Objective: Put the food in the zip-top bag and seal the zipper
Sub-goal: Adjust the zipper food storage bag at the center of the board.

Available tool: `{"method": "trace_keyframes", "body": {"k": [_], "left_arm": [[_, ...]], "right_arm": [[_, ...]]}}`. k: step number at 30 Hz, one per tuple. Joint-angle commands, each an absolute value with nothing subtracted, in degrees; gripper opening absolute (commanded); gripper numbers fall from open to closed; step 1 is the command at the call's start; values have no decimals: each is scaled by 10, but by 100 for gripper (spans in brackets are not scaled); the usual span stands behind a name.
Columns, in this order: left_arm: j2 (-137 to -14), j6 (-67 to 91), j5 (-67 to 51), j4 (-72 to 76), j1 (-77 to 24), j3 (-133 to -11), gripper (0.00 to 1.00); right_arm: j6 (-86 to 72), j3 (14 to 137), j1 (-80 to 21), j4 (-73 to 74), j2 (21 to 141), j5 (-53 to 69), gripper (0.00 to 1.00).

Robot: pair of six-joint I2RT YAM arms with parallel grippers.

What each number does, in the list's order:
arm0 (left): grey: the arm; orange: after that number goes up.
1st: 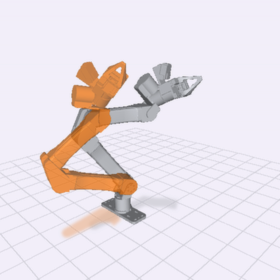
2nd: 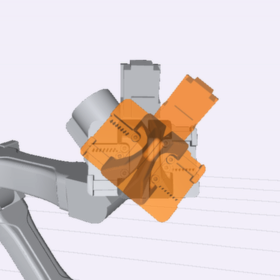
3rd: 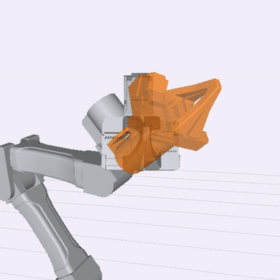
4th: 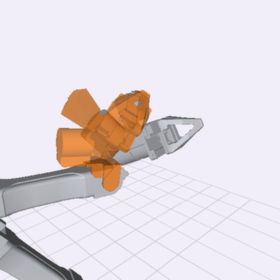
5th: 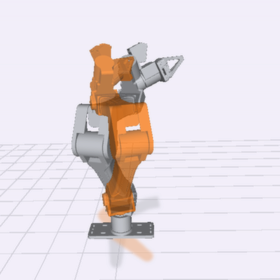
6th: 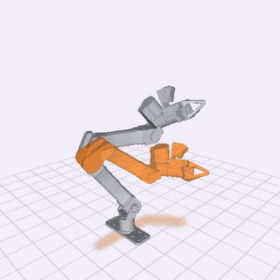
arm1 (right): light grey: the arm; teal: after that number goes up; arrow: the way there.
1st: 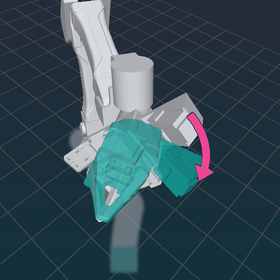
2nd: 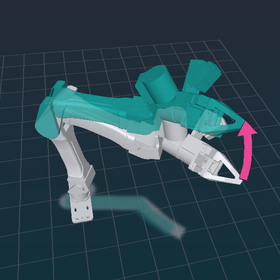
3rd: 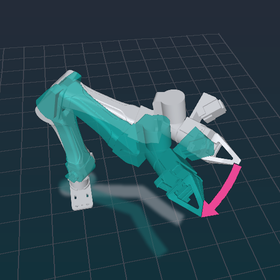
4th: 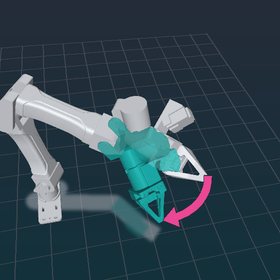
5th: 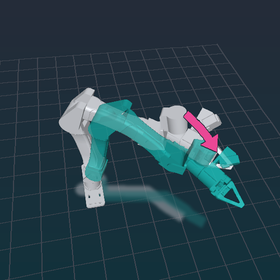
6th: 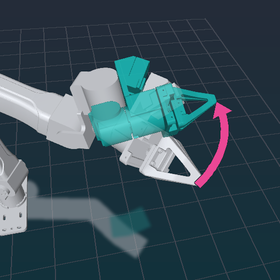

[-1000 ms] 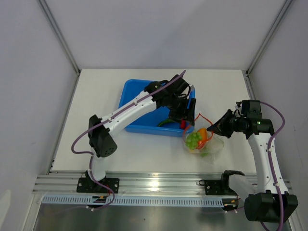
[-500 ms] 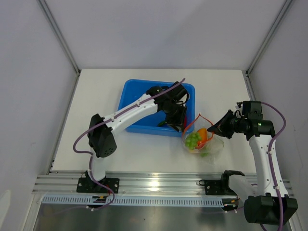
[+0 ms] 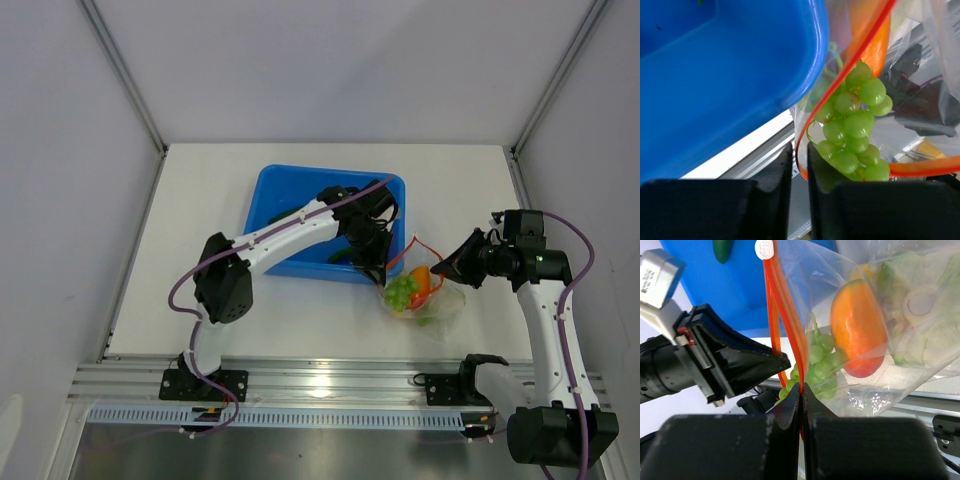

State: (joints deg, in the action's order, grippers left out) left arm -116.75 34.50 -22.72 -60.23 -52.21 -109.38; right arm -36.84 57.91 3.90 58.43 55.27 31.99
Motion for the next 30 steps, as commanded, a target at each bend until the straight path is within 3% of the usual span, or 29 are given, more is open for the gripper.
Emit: {"method": "trace_keyframes", "body": {"k": [1, 3, 4, 15, 23, 30], "left_arm": [[-1174, 347, -244, -587, -528, -1089, 16], [-1180, 345, -245, -588, -527, -1091, 9], [-1181, 342, -246, -590, -527, -1094, 1], [-1078, 328, -348, -498, -538, -1114, 1], [-1086, 317, -391, -516, -541, -1119, 1], [-1106, 297, -376, -526, -541, -1107, 1]], "right_arm": [[-359, 593, 41, 580, 542, 334, 0], [-360, 593, 41, 578, 544, 334, 0], [-360, 594, 41, 576, 545, 334, 0], [-287, 655, 48, 631, 649, 229, 0], [-252, 782, 48, 681, 701, 178, 0], [-269, 685, 52, 660, 668, 195, 0]]}}
